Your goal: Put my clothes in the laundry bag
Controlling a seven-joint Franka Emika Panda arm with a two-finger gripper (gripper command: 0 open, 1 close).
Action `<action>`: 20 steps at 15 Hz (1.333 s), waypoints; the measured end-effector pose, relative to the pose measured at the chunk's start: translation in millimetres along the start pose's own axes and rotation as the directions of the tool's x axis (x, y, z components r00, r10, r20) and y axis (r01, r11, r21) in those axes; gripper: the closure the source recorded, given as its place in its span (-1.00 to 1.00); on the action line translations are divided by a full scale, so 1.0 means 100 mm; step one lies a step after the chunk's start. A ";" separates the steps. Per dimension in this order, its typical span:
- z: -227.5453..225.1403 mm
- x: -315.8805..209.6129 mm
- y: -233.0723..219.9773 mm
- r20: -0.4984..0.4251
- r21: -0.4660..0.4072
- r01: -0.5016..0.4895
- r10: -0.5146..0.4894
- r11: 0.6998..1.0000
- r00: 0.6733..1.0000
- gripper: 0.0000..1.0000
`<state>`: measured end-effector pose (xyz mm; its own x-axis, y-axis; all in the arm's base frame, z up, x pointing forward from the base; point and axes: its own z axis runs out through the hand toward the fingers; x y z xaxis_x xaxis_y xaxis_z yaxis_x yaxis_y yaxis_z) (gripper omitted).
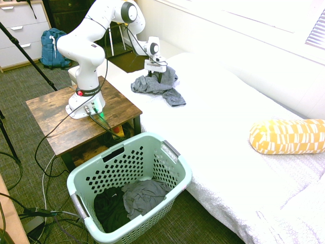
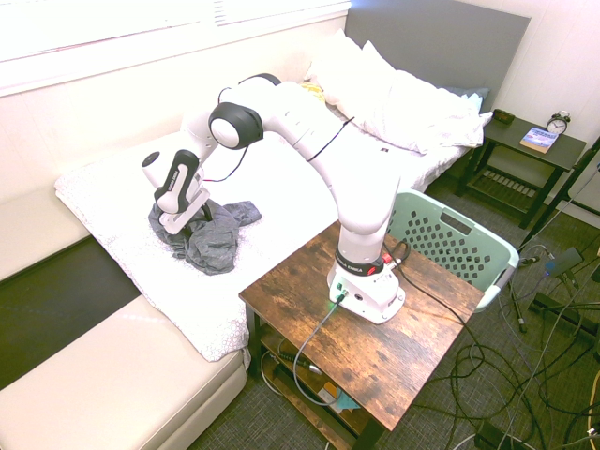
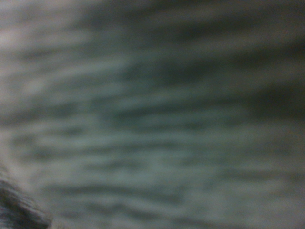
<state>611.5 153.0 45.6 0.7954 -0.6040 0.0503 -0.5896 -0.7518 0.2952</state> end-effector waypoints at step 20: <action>0.15 -0.06 0.60 0.289 -0.025 -0.103 0.106 0.994 0.952 1.00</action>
<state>568.7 107.3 48.4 0.6541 -0.7305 -0.1963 -0.6644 -0.6789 0.3125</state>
